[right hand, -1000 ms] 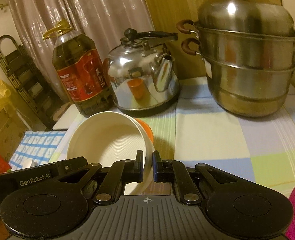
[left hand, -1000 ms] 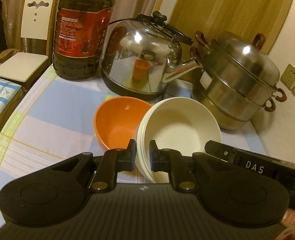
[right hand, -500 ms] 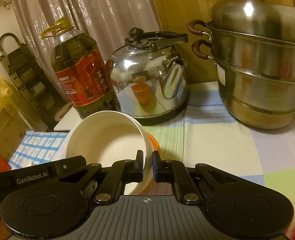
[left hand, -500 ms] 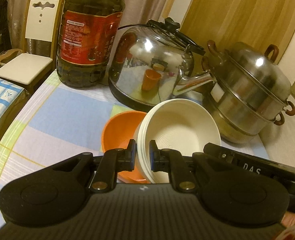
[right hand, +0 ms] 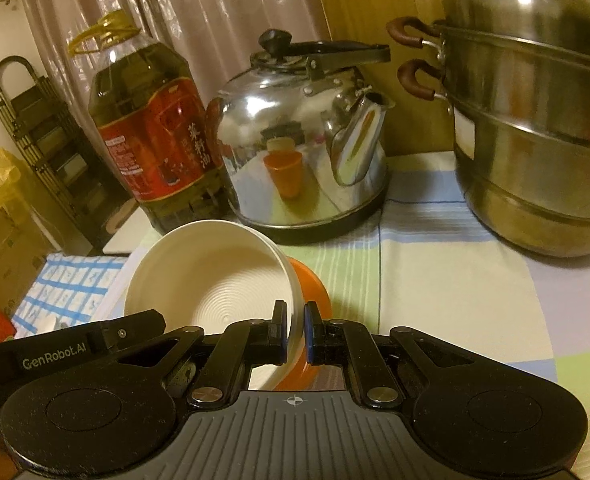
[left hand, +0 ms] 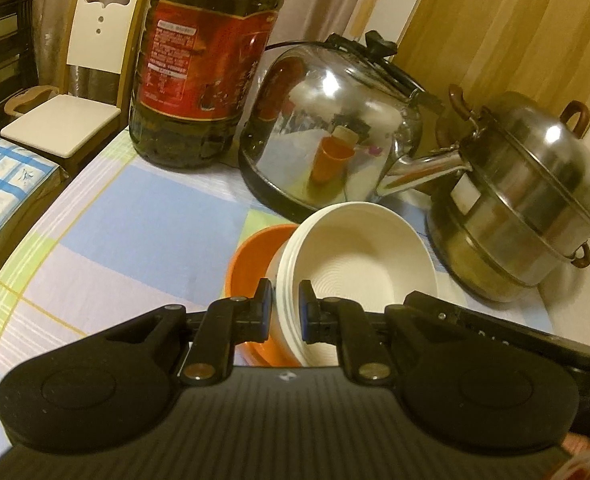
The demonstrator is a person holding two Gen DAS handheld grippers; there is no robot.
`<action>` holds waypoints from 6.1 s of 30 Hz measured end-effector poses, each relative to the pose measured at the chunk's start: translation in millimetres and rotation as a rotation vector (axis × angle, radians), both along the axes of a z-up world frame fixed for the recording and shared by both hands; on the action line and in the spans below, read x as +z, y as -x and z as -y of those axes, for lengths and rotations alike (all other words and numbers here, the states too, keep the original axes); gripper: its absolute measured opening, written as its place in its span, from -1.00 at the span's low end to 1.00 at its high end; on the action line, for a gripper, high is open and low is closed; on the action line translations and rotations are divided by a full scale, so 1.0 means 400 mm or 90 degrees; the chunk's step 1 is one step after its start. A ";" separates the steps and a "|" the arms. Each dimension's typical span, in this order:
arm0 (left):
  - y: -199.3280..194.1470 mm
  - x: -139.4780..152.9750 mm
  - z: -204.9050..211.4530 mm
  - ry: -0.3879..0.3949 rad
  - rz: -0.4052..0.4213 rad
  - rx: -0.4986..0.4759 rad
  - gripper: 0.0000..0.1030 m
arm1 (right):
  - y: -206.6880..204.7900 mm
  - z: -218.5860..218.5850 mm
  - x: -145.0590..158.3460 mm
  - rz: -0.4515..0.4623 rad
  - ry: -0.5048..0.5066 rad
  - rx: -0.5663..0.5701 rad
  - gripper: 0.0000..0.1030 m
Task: Organize plates and bowls
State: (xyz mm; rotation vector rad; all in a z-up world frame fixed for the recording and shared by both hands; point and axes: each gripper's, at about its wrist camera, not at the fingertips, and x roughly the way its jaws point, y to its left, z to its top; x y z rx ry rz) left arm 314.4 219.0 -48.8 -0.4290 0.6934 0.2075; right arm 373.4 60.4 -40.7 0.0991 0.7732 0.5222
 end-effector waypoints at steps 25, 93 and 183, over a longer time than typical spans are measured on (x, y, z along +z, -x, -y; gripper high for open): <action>-0.031 -0.067 -0.003 -0.005 -0.025 0.017 -0.77 | -0.031 -0.030 -0.068 -0.004 0.040 0.014 -0.84; 0.363 0.046 0.069 -0.011 0.003 -0.041 -0.29 | 0.268 0.153 0.036 -0.045 -0.003 0.056 -0.15; 0.401 -0.003 0.134 -0.014 -0.044 -0.032 -0.83 | 0.395 0.094 0.029 -0.023 0.045 0.080 -0.90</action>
